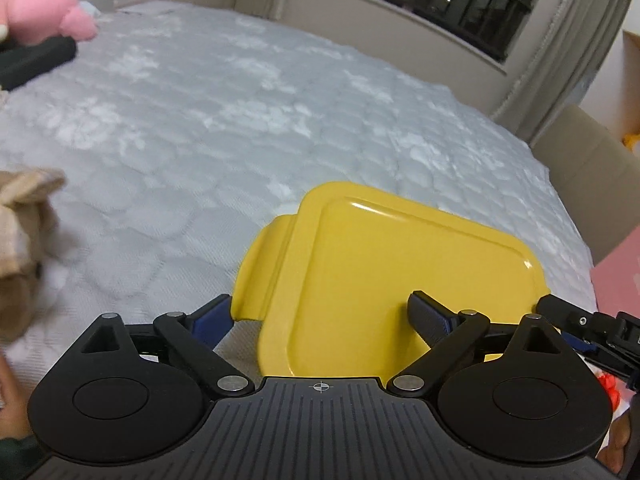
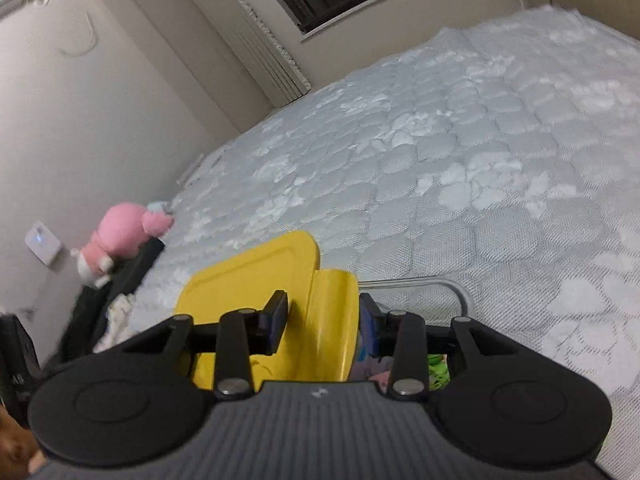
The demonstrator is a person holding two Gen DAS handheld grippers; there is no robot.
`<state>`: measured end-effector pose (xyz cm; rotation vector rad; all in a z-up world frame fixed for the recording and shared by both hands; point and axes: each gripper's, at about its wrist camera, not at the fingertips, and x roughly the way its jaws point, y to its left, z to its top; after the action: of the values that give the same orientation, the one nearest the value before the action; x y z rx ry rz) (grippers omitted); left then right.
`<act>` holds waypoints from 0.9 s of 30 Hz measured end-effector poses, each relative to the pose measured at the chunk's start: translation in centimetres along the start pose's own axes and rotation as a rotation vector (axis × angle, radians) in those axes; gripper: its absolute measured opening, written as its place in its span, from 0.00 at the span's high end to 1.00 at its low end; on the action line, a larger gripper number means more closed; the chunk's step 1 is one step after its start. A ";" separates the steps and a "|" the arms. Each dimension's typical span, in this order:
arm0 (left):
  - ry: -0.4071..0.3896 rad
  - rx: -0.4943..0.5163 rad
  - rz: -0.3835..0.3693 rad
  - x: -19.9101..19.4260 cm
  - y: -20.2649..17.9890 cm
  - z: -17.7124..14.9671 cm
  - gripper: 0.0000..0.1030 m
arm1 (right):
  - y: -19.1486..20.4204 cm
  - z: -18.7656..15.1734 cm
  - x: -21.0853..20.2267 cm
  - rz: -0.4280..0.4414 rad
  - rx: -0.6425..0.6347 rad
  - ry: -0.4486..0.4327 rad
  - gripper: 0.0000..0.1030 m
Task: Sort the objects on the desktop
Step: 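Lower the yellow lid onto the container rim with the right gripper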
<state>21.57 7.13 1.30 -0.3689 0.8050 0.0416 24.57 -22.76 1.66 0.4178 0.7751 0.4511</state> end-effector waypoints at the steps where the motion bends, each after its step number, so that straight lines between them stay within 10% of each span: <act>1: 0.018 0.016 -0.011 0.5 -0.5 -0.2 0.06 | -0.6 -0.2 -0.2 -0.015 0.009 -0.001 0.60; 12: 0.091 0.299 -0.069 5.9 -7.0 -1.6 0.05 | -8.3 -3.1 -0.7 -0.122 0.180 -0.010 0.57; 27: 0.186 0.167 -0.130 5.2 -2.9 -1.8 0.02 | -3.0 -3.8 0.9 -0.232 -0.117 -0.043 0.53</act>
<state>24.44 3.31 -2.61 -0.2686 0.9593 -0.1822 23.02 -24.01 -2.77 0.2240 0.7411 0.2679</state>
